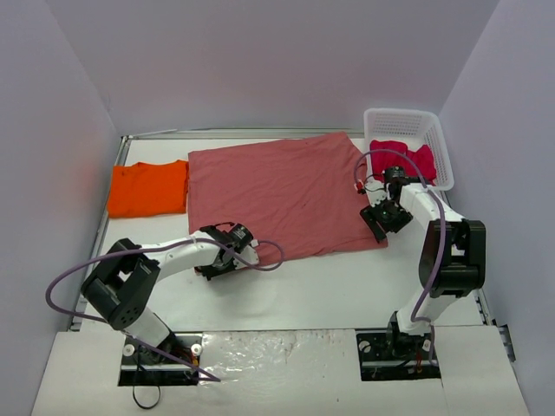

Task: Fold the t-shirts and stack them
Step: Flatten out the tshirt

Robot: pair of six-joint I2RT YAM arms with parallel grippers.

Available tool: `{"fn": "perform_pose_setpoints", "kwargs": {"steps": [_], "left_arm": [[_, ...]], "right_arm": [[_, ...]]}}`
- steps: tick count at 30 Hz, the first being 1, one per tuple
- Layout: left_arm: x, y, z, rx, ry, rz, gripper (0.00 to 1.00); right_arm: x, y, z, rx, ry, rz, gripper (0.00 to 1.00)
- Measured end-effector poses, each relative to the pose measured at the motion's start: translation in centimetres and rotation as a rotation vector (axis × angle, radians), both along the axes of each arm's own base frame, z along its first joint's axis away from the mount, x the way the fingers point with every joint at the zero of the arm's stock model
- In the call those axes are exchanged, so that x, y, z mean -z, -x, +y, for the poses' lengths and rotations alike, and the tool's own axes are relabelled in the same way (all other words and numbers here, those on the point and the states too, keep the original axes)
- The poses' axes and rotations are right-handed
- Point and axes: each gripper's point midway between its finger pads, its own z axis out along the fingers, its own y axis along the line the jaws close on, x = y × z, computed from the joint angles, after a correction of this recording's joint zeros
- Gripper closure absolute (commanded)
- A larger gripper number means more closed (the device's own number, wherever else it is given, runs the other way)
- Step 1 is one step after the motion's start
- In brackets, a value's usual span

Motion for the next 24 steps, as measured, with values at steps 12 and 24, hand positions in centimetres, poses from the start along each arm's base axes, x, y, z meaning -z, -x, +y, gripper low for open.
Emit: {"fn": "perform_pose_setpoints", "kwargs": {"steps": [12, 24], "left_arm": [[-0.7, -0.4, 0.3, -0.015, 0.006, -0.030, 0.98], [-0.9, -0.5, 0.3, -0.022, 0.007, -0.045, 0.98]], "right_arm": [[3.6, 2.4, 0.2, 0.012, -0.111, 0.195, 0.59], [3.4, 1.2, 0.2, 0.012, -0.141, 0.190, 1.00]]}}
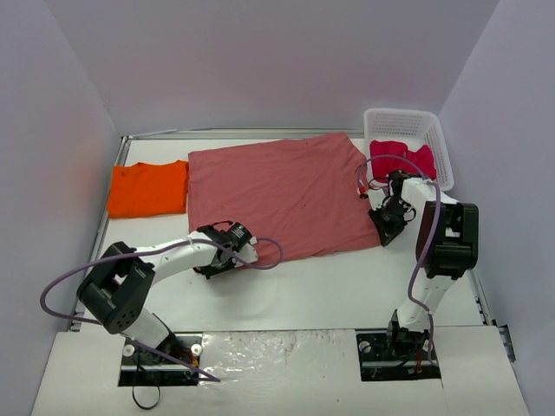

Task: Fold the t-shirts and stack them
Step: Flatten out the tshirt

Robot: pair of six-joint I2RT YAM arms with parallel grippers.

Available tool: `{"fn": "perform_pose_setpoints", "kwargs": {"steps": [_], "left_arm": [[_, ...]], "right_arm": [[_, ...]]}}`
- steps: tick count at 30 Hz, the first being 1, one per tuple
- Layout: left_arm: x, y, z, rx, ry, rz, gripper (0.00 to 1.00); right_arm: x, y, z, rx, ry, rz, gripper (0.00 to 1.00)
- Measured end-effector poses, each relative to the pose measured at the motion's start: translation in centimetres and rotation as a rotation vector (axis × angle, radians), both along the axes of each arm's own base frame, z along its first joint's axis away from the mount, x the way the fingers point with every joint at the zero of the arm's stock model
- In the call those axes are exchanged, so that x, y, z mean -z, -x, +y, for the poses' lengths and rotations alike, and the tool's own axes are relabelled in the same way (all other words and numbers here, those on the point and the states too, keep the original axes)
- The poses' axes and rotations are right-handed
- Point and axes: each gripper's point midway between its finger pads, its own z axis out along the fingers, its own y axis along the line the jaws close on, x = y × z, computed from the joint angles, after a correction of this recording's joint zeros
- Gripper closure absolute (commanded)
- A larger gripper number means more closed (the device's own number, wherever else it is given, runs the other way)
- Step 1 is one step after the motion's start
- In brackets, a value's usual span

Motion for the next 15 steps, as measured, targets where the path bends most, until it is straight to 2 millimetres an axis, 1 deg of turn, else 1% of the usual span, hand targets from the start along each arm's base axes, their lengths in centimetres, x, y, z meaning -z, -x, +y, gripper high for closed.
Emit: {"fn": "perform_pose_setpoints", "kwargs": {"steps": [3, 6, 8, 12, 15], "left_arm": [[-0.5, -0.1, 0.1, -0.002, 0.002, -0.016, 0.98], [-1.6, 0.0, 0.3, -0.005, 0.017, -0.031, 0.98], [-2.6, -0.2, 0.1, -0.006, 0.036, -0.054, 0.98], [-5.9, -1.0, -0.4, -0.008, 0.091, -0.134, 0.98], [-7.7, -1.8, -0.4, -0.019, 0.119, -0.191, 0.98]], "right_arm": [[-1.2, 0.0, 0.0, -0.010, 0.002, -0.028, 1.00], [-3.2, 0.4, 0.0, -0.035, 0.000, -0.064, 1.00], [-4.6, 0.9, 0.2, -0.059, -0.011, -0.082, 1.00], [-7.0, 2.3, 0.8, -0.103, -0.044, -0.093, 1.00], [-8.5, 2.6, 1.1, -0.123, -0.062, -0.099, 1.00]]}}
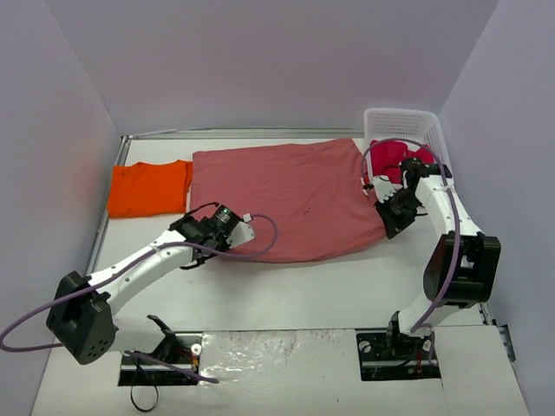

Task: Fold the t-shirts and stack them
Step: Flatten out the tshirt

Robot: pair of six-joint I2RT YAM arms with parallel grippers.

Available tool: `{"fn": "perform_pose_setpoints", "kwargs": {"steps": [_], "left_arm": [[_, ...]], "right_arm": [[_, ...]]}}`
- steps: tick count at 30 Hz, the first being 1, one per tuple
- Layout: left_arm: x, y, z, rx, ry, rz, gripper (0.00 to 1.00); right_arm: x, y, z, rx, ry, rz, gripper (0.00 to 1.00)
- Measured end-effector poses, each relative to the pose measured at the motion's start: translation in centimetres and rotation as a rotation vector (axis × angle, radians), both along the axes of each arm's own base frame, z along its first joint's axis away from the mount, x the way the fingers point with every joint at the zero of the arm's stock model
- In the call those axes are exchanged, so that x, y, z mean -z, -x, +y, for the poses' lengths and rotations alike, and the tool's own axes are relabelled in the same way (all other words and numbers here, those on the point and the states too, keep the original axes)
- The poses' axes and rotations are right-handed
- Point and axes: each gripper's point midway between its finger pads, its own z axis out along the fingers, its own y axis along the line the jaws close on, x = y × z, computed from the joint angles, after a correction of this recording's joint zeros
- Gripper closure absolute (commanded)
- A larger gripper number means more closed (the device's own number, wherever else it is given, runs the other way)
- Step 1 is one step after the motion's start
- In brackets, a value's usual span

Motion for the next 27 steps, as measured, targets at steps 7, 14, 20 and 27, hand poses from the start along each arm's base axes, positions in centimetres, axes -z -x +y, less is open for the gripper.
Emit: {"fn": "perform_pose_setpoints", "kwargs": {"steps": [7, 14, 20, 27], "left_arm": [[-1.9, -2.8, 2.6, -0.127, 0.007, -0.099, 0.98], [-0.4, -6.4, 4.9, -0.250, -0.063, -0.145, 0.98], [2.9, -7.5, 4.8, -0.258, -0.128, -0.092, 0.97], [4.0, -9.4, 4.2, -0.274, -0.148, -0.108, 0.65]], "right_arm": [[-2.1, -3.4, 0.4, -0.001, -0.031, -0.046, 1.00], [1.0, -8.3, 0.8, 0.055, -0.064, -0.012, 1.00], [4.8, -9.8, 1.9, 0.066, -0.064, 0.052, 0.93], [4.5, -12.2, 2.8, 0.070, -0.064, -0.004, 0.64]]}}
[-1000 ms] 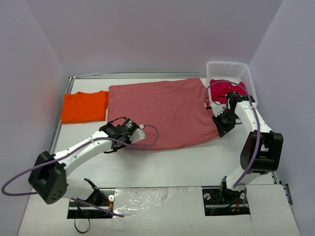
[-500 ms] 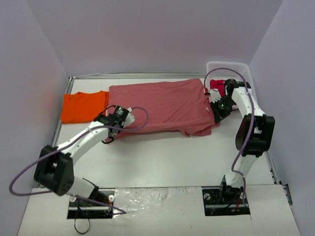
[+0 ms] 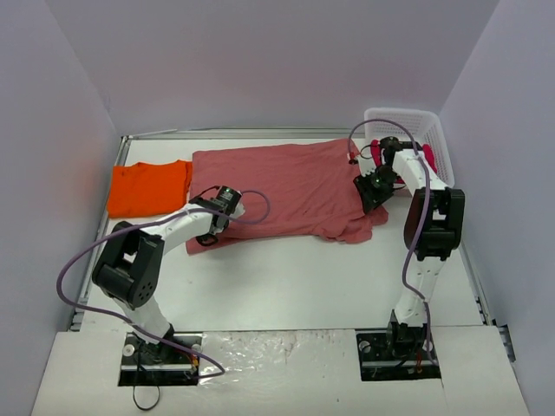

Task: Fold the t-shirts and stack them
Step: Flatten out the tshirt

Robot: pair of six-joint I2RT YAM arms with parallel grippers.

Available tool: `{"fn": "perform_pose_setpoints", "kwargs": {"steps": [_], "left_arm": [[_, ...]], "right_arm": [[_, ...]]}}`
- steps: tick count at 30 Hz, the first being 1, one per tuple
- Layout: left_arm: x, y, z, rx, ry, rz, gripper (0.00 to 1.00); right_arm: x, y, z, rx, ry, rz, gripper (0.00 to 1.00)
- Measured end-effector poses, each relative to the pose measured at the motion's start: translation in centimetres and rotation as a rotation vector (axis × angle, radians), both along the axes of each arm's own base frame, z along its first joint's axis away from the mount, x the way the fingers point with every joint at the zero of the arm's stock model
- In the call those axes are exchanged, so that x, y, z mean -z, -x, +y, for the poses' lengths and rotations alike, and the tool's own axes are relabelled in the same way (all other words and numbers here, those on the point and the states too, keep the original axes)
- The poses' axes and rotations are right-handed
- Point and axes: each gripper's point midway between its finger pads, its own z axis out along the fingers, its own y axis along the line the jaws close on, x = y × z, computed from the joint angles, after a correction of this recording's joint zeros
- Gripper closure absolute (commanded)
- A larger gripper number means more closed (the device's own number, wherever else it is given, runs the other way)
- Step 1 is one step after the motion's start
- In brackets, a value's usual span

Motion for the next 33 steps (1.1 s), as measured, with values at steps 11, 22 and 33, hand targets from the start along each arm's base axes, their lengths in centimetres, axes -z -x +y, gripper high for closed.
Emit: {"fn": "perform_pose_setpoints", "kwargs": {"steps": [11, 22, 33], "left_arm": [[-3.7, -1.5, -0.6, -0.035, 0.041, -0.124, 0.36], [-6.6, -2.1, 1.4, -0.129, 0.111, -0.207, 0.35], [-6.0, -1.8, 2.5, -0.168, 0.112, -0.197, 0.35]], "right_arm": [[-6.7, 2.8, 1.9, -0.099, 0.067, -0.182, 0.55], [-6.3, 9.5, 2.3, -0.238, 0.142, -0.138, 0.53], [-2.0, 10.8, 3.8, -0.368, 0.135, 0.013, 0.53]]}}
